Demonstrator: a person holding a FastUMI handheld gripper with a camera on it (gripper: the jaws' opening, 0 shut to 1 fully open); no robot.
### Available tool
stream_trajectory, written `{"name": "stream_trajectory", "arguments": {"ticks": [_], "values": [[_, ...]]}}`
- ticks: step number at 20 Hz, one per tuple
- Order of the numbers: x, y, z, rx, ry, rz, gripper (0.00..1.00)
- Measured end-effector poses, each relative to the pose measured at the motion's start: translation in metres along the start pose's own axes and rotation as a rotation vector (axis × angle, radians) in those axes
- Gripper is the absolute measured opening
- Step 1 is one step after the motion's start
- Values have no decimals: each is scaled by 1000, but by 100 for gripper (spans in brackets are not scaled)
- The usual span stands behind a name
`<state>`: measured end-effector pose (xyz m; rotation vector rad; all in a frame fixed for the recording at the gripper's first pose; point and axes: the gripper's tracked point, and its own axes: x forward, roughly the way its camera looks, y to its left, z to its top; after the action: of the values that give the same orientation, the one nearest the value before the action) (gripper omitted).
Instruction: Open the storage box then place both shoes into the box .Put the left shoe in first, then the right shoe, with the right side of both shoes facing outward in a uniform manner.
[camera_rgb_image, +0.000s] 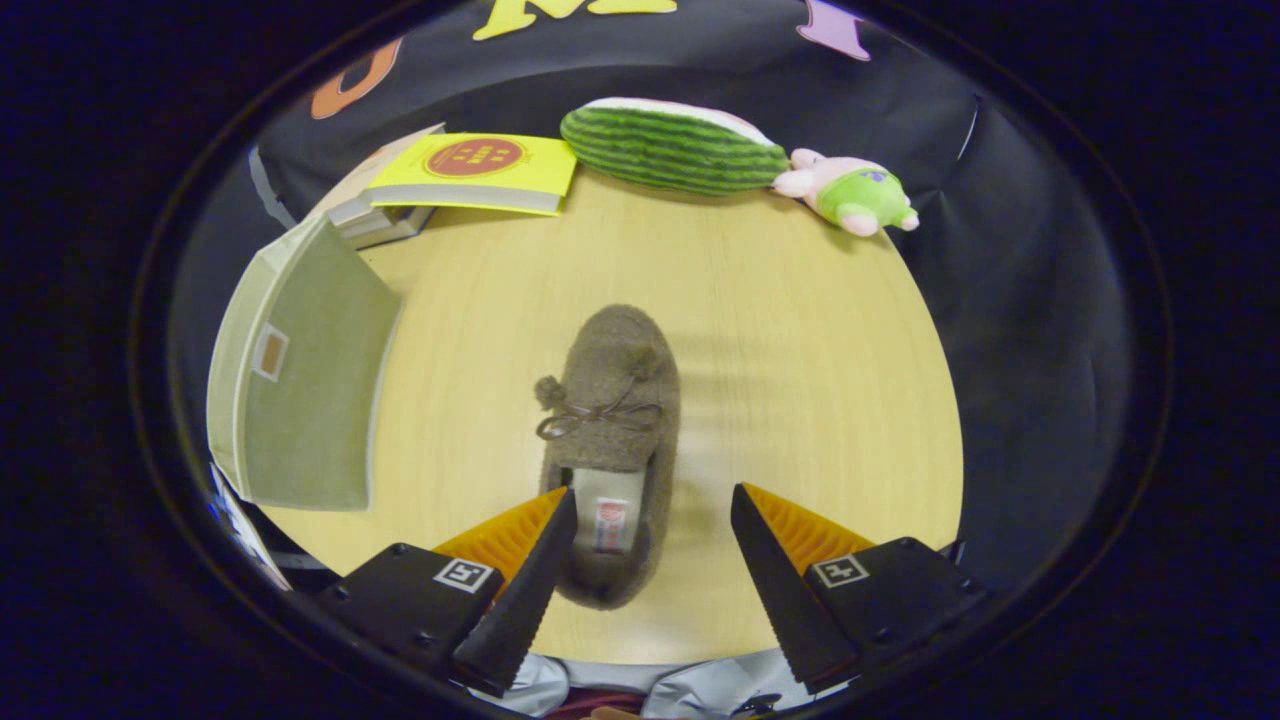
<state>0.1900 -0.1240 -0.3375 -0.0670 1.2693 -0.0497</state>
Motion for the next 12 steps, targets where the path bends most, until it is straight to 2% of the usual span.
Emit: {"name": "stream_trajectory", "arguments": {"ticks": [2, 3, 6, 9, 12], "values": [[12, -10, -3, -11, 37, -19, 86], [22, -14, -6, -3, 54, -28, 72], [26, -5, -8, -1, 75, 16, 31], [35, 3, -10, -2, 98, 43, 18], [45, -1, -7, 56, 76, 41, 9]]}}
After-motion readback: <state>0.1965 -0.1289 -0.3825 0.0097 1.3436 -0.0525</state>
